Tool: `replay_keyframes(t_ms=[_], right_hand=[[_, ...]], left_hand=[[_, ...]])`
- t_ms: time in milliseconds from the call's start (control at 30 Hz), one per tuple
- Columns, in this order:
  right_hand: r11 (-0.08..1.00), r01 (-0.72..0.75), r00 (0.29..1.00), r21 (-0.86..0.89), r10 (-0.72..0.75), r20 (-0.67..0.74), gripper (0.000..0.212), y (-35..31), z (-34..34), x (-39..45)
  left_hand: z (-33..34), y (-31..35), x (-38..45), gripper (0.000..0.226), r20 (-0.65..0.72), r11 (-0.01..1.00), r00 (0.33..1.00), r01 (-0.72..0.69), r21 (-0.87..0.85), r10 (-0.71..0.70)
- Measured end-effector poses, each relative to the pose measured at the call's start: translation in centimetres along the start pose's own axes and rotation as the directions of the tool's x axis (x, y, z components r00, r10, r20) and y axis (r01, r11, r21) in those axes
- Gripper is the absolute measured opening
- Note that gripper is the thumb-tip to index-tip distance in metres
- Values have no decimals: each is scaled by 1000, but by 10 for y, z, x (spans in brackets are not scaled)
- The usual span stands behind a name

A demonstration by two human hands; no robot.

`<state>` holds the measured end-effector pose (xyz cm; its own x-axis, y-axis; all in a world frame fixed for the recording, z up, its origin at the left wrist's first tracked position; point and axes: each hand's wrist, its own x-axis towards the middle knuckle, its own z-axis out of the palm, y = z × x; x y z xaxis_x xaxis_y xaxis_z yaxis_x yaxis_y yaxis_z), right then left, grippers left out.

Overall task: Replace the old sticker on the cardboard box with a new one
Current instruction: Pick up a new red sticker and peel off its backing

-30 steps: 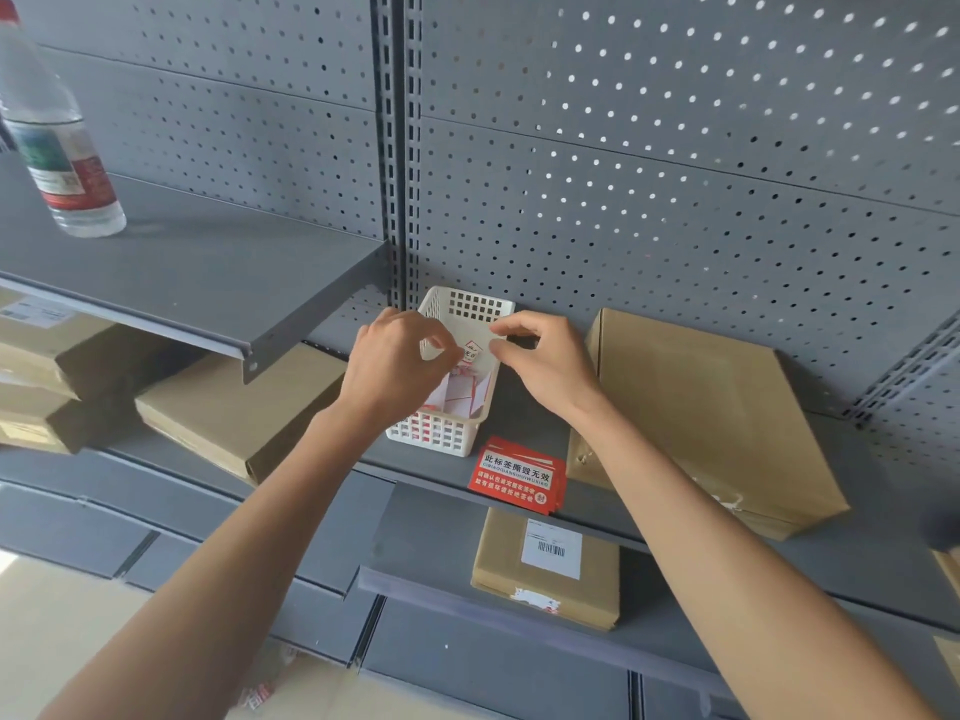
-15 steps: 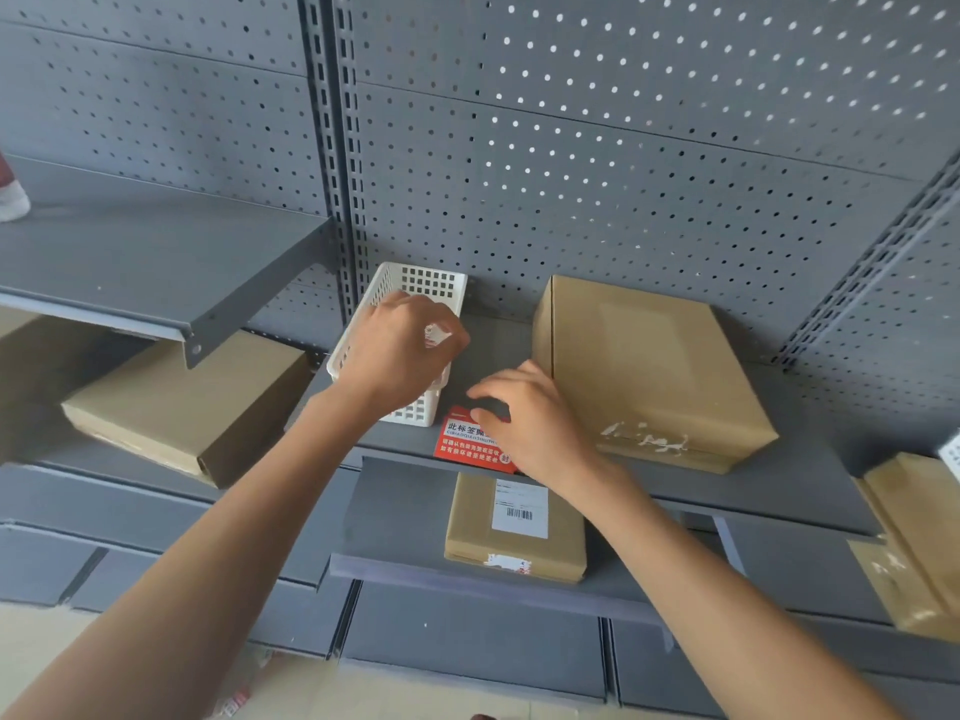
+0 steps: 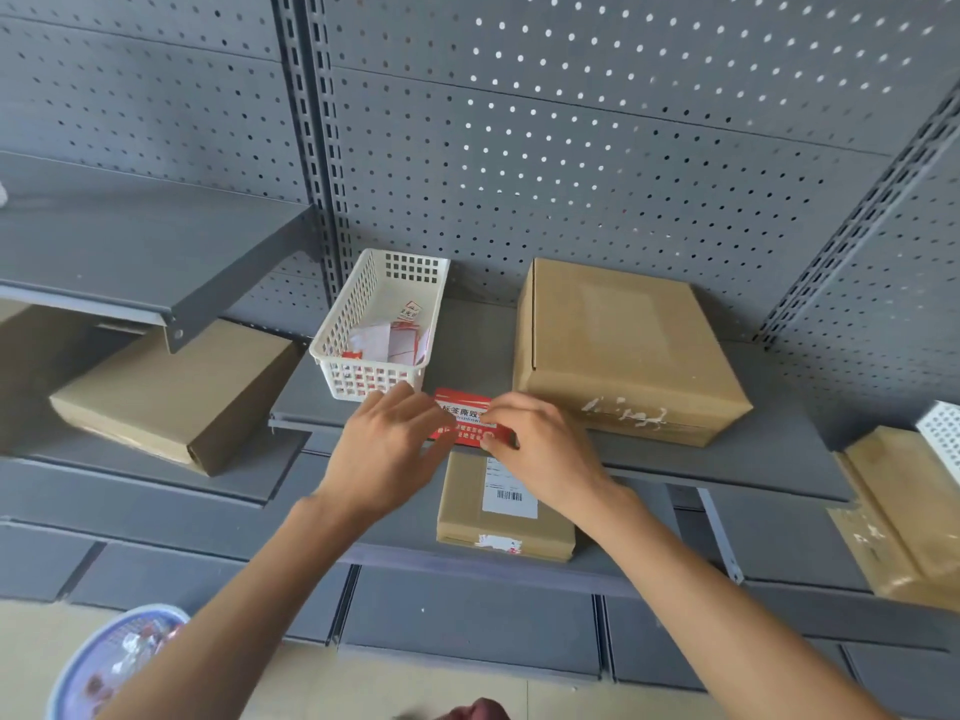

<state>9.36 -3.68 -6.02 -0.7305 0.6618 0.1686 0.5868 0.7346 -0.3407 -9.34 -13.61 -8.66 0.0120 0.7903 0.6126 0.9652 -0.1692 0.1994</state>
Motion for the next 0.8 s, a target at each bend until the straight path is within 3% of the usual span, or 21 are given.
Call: replay_keyframes(t_ms=[167,300,533,800], right_hand=[[997,61,998,-54,-62,-8,39,5,9,-11],[982,127,990,-139,-134,-41,28,12,16,-14],[981,171,971,-91,-183,-151,15,20,24,-17],[977,211,941,-41,-214,-261,7,25,22,-16]], left_hand=[[13,-6,-12,17,79,999,996,31,35,-33],[18,-4,-17,24,78,999,997,25,46,-28],[25,-8,-20,5,53,995,999,-18,95,13],[18,-4,-15,20,24,998,999,-39,42,38]])
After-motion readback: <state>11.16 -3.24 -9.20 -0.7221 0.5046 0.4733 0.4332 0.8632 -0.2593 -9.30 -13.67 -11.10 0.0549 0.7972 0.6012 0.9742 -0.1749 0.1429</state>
